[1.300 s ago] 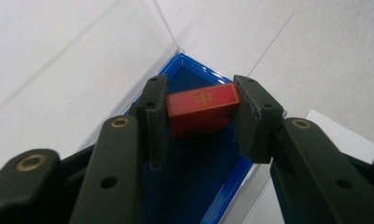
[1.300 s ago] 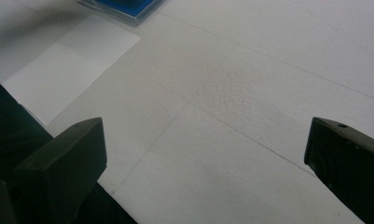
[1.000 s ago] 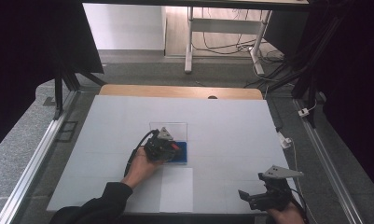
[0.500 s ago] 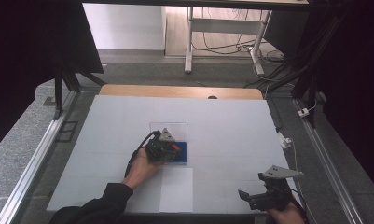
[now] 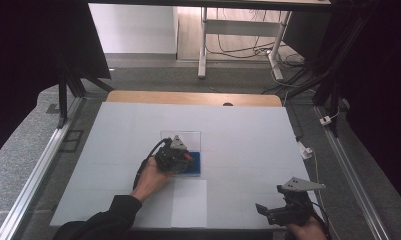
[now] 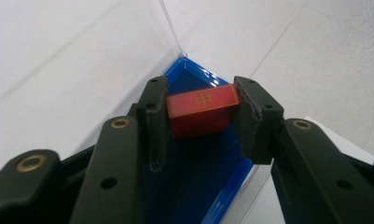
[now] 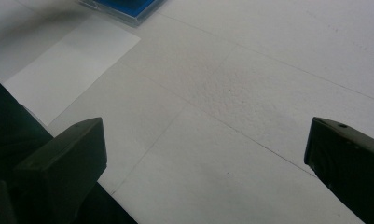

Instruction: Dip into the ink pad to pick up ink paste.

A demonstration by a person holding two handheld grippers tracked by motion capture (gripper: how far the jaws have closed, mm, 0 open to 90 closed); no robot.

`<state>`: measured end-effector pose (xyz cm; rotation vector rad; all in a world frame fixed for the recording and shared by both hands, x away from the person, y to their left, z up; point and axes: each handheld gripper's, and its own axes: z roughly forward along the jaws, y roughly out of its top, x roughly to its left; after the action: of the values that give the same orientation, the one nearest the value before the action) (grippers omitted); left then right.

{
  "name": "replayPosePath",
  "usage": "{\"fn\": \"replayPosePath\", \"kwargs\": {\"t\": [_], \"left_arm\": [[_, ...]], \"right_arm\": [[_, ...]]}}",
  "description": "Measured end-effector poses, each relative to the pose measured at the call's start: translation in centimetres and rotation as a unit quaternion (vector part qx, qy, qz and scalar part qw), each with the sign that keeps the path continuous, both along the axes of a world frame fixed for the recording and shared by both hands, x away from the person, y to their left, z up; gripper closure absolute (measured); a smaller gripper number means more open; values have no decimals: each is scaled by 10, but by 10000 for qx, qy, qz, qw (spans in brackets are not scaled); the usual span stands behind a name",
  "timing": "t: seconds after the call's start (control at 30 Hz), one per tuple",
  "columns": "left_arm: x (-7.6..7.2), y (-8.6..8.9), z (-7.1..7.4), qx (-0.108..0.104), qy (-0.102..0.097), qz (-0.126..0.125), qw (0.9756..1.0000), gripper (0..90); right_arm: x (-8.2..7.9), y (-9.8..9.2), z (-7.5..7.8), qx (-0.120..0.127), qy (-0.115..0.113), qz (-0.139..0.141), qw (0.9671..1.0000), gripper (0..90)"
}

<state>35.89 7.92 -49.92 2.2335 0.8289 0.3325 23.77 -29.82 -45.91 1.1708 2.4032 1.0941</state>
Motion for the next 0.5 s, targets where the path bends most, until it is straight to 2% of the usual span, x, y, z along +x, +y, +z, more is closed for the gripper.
{"fn": "replayPosePath", "kwargs": {"t": [0.1, 0.27, 0.5], "left_arm": [[0, 3, 4, -77, -34, 27, 10000, 578], [0, 8, 7, -171, 15, 47, 9998, 578], [-3, 12, 12, -185, 37, 23, 9998, 578]], "right_arm": [[0, 0, 0, 4, 0, 0, 10000, 0], [0, 0, 0, 9, -4, -7, 10000, 0], [0, 0, 0, 9, -10, -9, 10000, 0]]}}
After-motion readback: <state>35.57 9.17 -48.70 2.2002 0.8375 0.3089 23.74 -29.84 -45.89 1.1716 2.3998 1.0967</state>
